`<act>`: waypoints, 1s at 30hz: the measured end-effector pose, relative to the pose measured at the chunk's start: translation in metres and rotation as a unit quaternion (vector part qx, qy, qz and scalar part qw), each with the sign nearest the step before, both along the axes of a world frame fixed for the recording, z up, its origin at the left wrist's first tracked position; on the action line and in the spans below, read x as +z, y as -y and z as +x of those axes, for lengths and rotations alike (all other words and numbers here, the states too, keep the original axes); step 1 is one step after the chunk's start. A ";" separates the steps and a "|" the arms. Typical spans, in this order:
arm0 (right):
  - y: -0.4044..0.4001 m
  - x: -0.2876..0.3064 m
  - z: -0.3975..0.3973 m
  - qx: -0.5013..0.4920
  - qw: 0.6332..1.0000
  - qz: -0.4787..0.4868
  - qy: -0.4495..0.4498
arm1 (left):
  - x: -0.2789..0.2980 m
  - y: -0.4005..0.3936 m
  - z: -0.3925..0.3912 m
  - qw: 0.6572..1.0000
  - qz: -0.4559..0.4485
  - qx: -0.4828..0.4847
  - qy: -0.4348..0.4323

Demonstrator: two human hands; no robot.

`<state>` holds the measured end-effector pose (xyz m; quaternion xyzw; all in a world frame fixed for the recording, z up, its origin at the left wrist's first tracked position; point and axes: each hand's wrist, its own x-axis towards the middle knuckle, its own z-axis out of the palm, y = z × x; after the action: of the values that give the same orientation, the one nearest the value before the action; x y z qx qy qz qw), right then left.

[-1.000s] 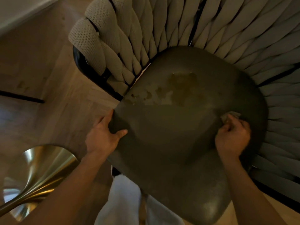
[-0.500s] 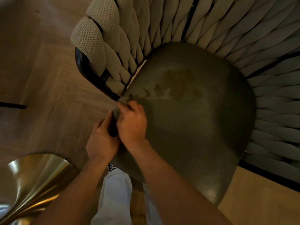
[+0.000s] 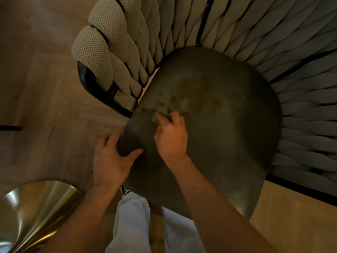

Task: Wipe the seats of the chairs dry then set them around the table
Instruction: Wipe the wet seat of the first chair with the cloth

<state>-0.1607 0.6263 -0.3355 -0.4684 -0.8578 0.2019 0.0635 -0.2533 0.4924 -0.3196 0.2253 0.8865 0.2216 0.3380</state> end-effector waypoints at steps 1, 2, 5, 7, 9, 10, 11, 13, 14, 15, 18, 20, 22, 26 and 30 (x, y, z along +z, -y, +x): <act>-0.009 -0.002 0.013 -0.027 1.000 0.012 -0.005 | 0.001 -0.003 0.000 1.000 0.011 -0.018 -0.007; -0.018 -0.004 0.027 -0.050 0.998 0.022 -0.008 | 0.001 -0.006 0.000 0.999 0.018 -0.035 -0.016; -0.046 -0.007 0.073 -0.113 0.993 0.038 0.004 | -0.003 -0.016 0.000 0.996 0.007 -0.079 -0.037; -0.066 -0.006 0.107 -0.148 0.988 0.040 0.035 | -0.006 -0.021 0.000 0.993 -0.016 -0.108 -0.044; -0.085 -0.004 0.140 -0.198 0.978 0.046 0.054 | -0.009 -0.025 0.000 0.992 -0.036 -0.117 -0.038; -0.093 -0.003 0.153 -0.229 0.971 0.047 0.058 | -0.010 -0.026 0.000 0.991 -0.041 -0.118 -0.039; -0.099 -0.002 0.162 -0.257 0.964 0.046 0.056 | -0.011 -0.027 0.000 0.991 -0.044 -0.118 -0.040; -0.104 -0.005 0.167 -0.292 0.954 0.044 0.048 | -0.013 -0.027 -0.001 0.991 -0.047 -0.119 -0.049; -0.101 -0.006 0.163 -0.299 0.952 0.047 0.042 | -0.013 -0.027 -0.002 0.990 -0.047 -0.119 -0.054; -0.096 -0.007 0.156 -0.297 0.953 0.055 0.031 | -0.013 -0.027 -0.002 0.990 -0.046 -0.116 -0.058; -0.073 -0.010 0.122 -0.281 0.958 0.063 -0.010 | -0.012 -0.028 0.000 0.990 -0.050 -0.118 -0.062; -0.056 -0.010 0.092 -0.265 0.962 0.051 -0.039 | -0.011 -0.028 0.001 0.990 -0.053 -0.118 -0.060; -0.038 -0.009 0.058 -0.222 0.972 0.044 -0.069 | -0.012 -0.026 0.001 0.992 -0.046 -0.109 -0.051; -0.008 -0.006 -0.008 -0.129 0.988 0.000 -0.083 | -0.014 -0.021 0.007 0.995 -0.030 -0.085 -0.044; 0.008 -0.007 -0.060 -0.042 0.996 -0.018 -0.078 | -0.016 -0.020 0.013 0.997 -0.006 -0.047 -0.058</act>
<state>-0.2203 0.6179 -0.3427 -0.4881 -0.8258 0.2505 0.1307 -0.2402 0.5126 -0.3354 0.2770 0.8945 0.1866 0.2972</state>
